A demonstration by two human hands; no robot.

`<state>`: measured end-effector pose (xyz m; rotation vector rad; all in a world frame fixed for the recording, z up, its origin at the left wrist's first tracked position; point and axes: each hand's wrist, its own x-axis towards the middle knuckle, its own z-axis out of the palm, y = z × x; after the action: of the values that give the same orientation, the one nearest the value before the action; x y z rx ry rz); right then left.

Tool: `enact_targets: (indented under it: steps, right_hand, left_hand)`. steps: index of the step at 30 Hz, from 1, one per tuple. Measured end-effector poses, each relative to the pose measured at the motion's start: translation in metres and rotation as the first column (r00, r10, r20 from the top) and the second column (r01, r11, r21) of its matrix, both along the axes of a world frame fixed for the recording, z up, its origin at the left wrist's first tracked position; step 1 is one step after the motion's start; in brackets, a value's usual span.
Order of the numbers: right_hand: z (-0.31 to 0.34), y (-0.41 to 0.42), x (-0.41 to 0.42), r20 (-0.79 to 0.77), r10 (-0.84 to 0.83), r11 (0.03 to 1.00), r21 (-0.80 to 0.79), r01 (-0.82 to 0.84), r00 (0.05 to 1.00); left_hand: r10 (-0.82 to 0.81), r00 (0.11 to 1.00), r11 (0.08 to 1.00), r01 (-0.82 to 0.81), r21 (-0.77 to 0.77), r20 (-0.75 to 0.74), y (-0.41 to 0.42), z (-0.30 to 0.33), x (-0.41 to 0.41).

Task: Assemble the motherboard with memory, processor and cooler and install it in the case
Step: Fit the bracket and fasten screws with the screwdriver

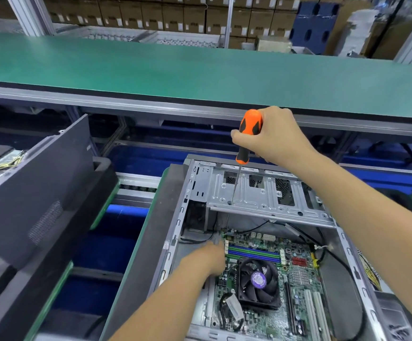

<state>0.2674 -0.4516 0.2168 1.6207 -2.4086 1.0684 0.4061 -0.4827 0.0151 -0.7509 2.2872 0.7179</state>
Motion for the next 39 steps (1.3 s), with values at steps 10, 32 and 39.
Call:
enact_targets:
  steps: [10, 32, 39]
  right_hand:
    - [-0.006, 0.003, -0.002, 0.006, -0.033, 0.999, 0.011, 0.033, 0.999]
    - [-0.008, -0.006, 0.002, 0.012, -0.031, 0.999, 0.02, 0.031, 0.999]
    - [0.0, -0.007, 0.002, -0.045, -0.024, 0.987, 0.155, 0.031, 0.999]
  left_hand:
    - [-0.039, 0.999, 0.999, 0.039, -0.022, -0.006, 0.001, -0.001, 0.001]
    - [0.318, 0.455, 0.887, -0.452, 0.092, -0.832, -0.029, 0.049, -0.006]
    - [0.3, 0.268, 0.921, -0.331, 0.205, -0.916, -0.042, 0.077, -0.032]
